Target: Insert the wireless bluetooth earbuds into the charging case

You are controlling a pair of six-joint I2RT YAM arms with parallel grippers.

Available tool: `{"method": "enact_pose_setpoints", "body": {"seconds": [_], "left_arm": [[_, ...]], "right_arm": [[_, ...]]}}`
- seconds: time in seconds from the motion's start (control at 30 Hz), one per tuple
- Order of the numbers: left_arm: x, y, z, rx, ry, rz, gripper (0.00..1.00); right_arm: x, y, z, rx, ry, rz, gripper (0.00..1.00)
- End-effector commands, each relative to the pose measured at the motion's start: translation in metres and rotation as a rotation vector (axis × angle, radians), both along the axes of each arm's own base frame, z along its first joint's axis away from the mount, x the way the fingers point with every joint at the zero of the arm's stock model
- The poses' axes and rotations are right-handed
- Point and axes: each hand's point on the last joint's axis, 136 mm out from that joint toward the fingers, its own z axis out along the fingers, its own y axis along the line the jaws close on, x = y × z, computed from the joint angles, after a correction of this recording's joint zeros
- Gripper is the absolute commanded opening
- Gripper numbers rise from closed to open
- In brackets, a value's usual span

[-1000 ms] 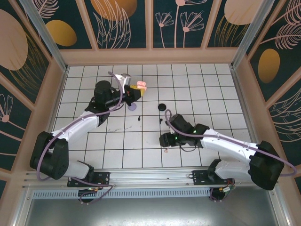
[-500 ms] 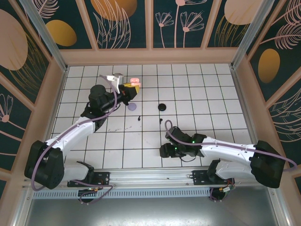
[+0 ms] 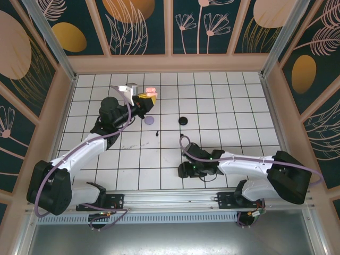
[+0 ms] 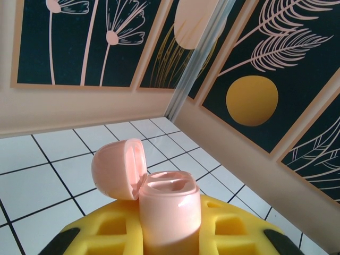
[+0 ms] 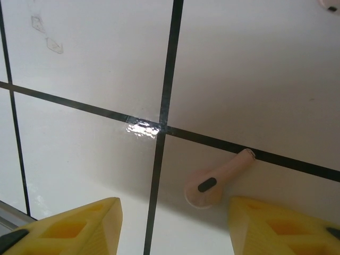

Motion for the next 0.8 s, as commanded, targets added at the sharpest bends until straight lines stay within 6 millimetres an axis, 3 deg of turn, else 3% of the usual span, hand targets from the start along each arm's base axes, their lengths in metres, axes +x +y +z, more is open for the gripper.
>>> {"method": "enact_pose_setpoints", "body": {"seconds": [0.0, 0.4, 0.77], "left_arm": [[-0.002, 0.005, 0.014, -0.029, -0.042, 0.015, 0.0], [-0.002, 0.005, 0.016, -0.035, -0.045, 0.017, 0.0], [-0.003, 0.005, 0.015, -0.038, -0.042, 0.017, 0.0]], "right_arm": [[0.005, 0.033, 0.013, 0.102, -0.013, 0.053, 0.55], [0.018, 0.069, 0.031, 0.145, -0.034, 0.112, 0.53], [0.027, 0.077, 0.041, 0.135, -0.061, 0.128, 0.53]]}}
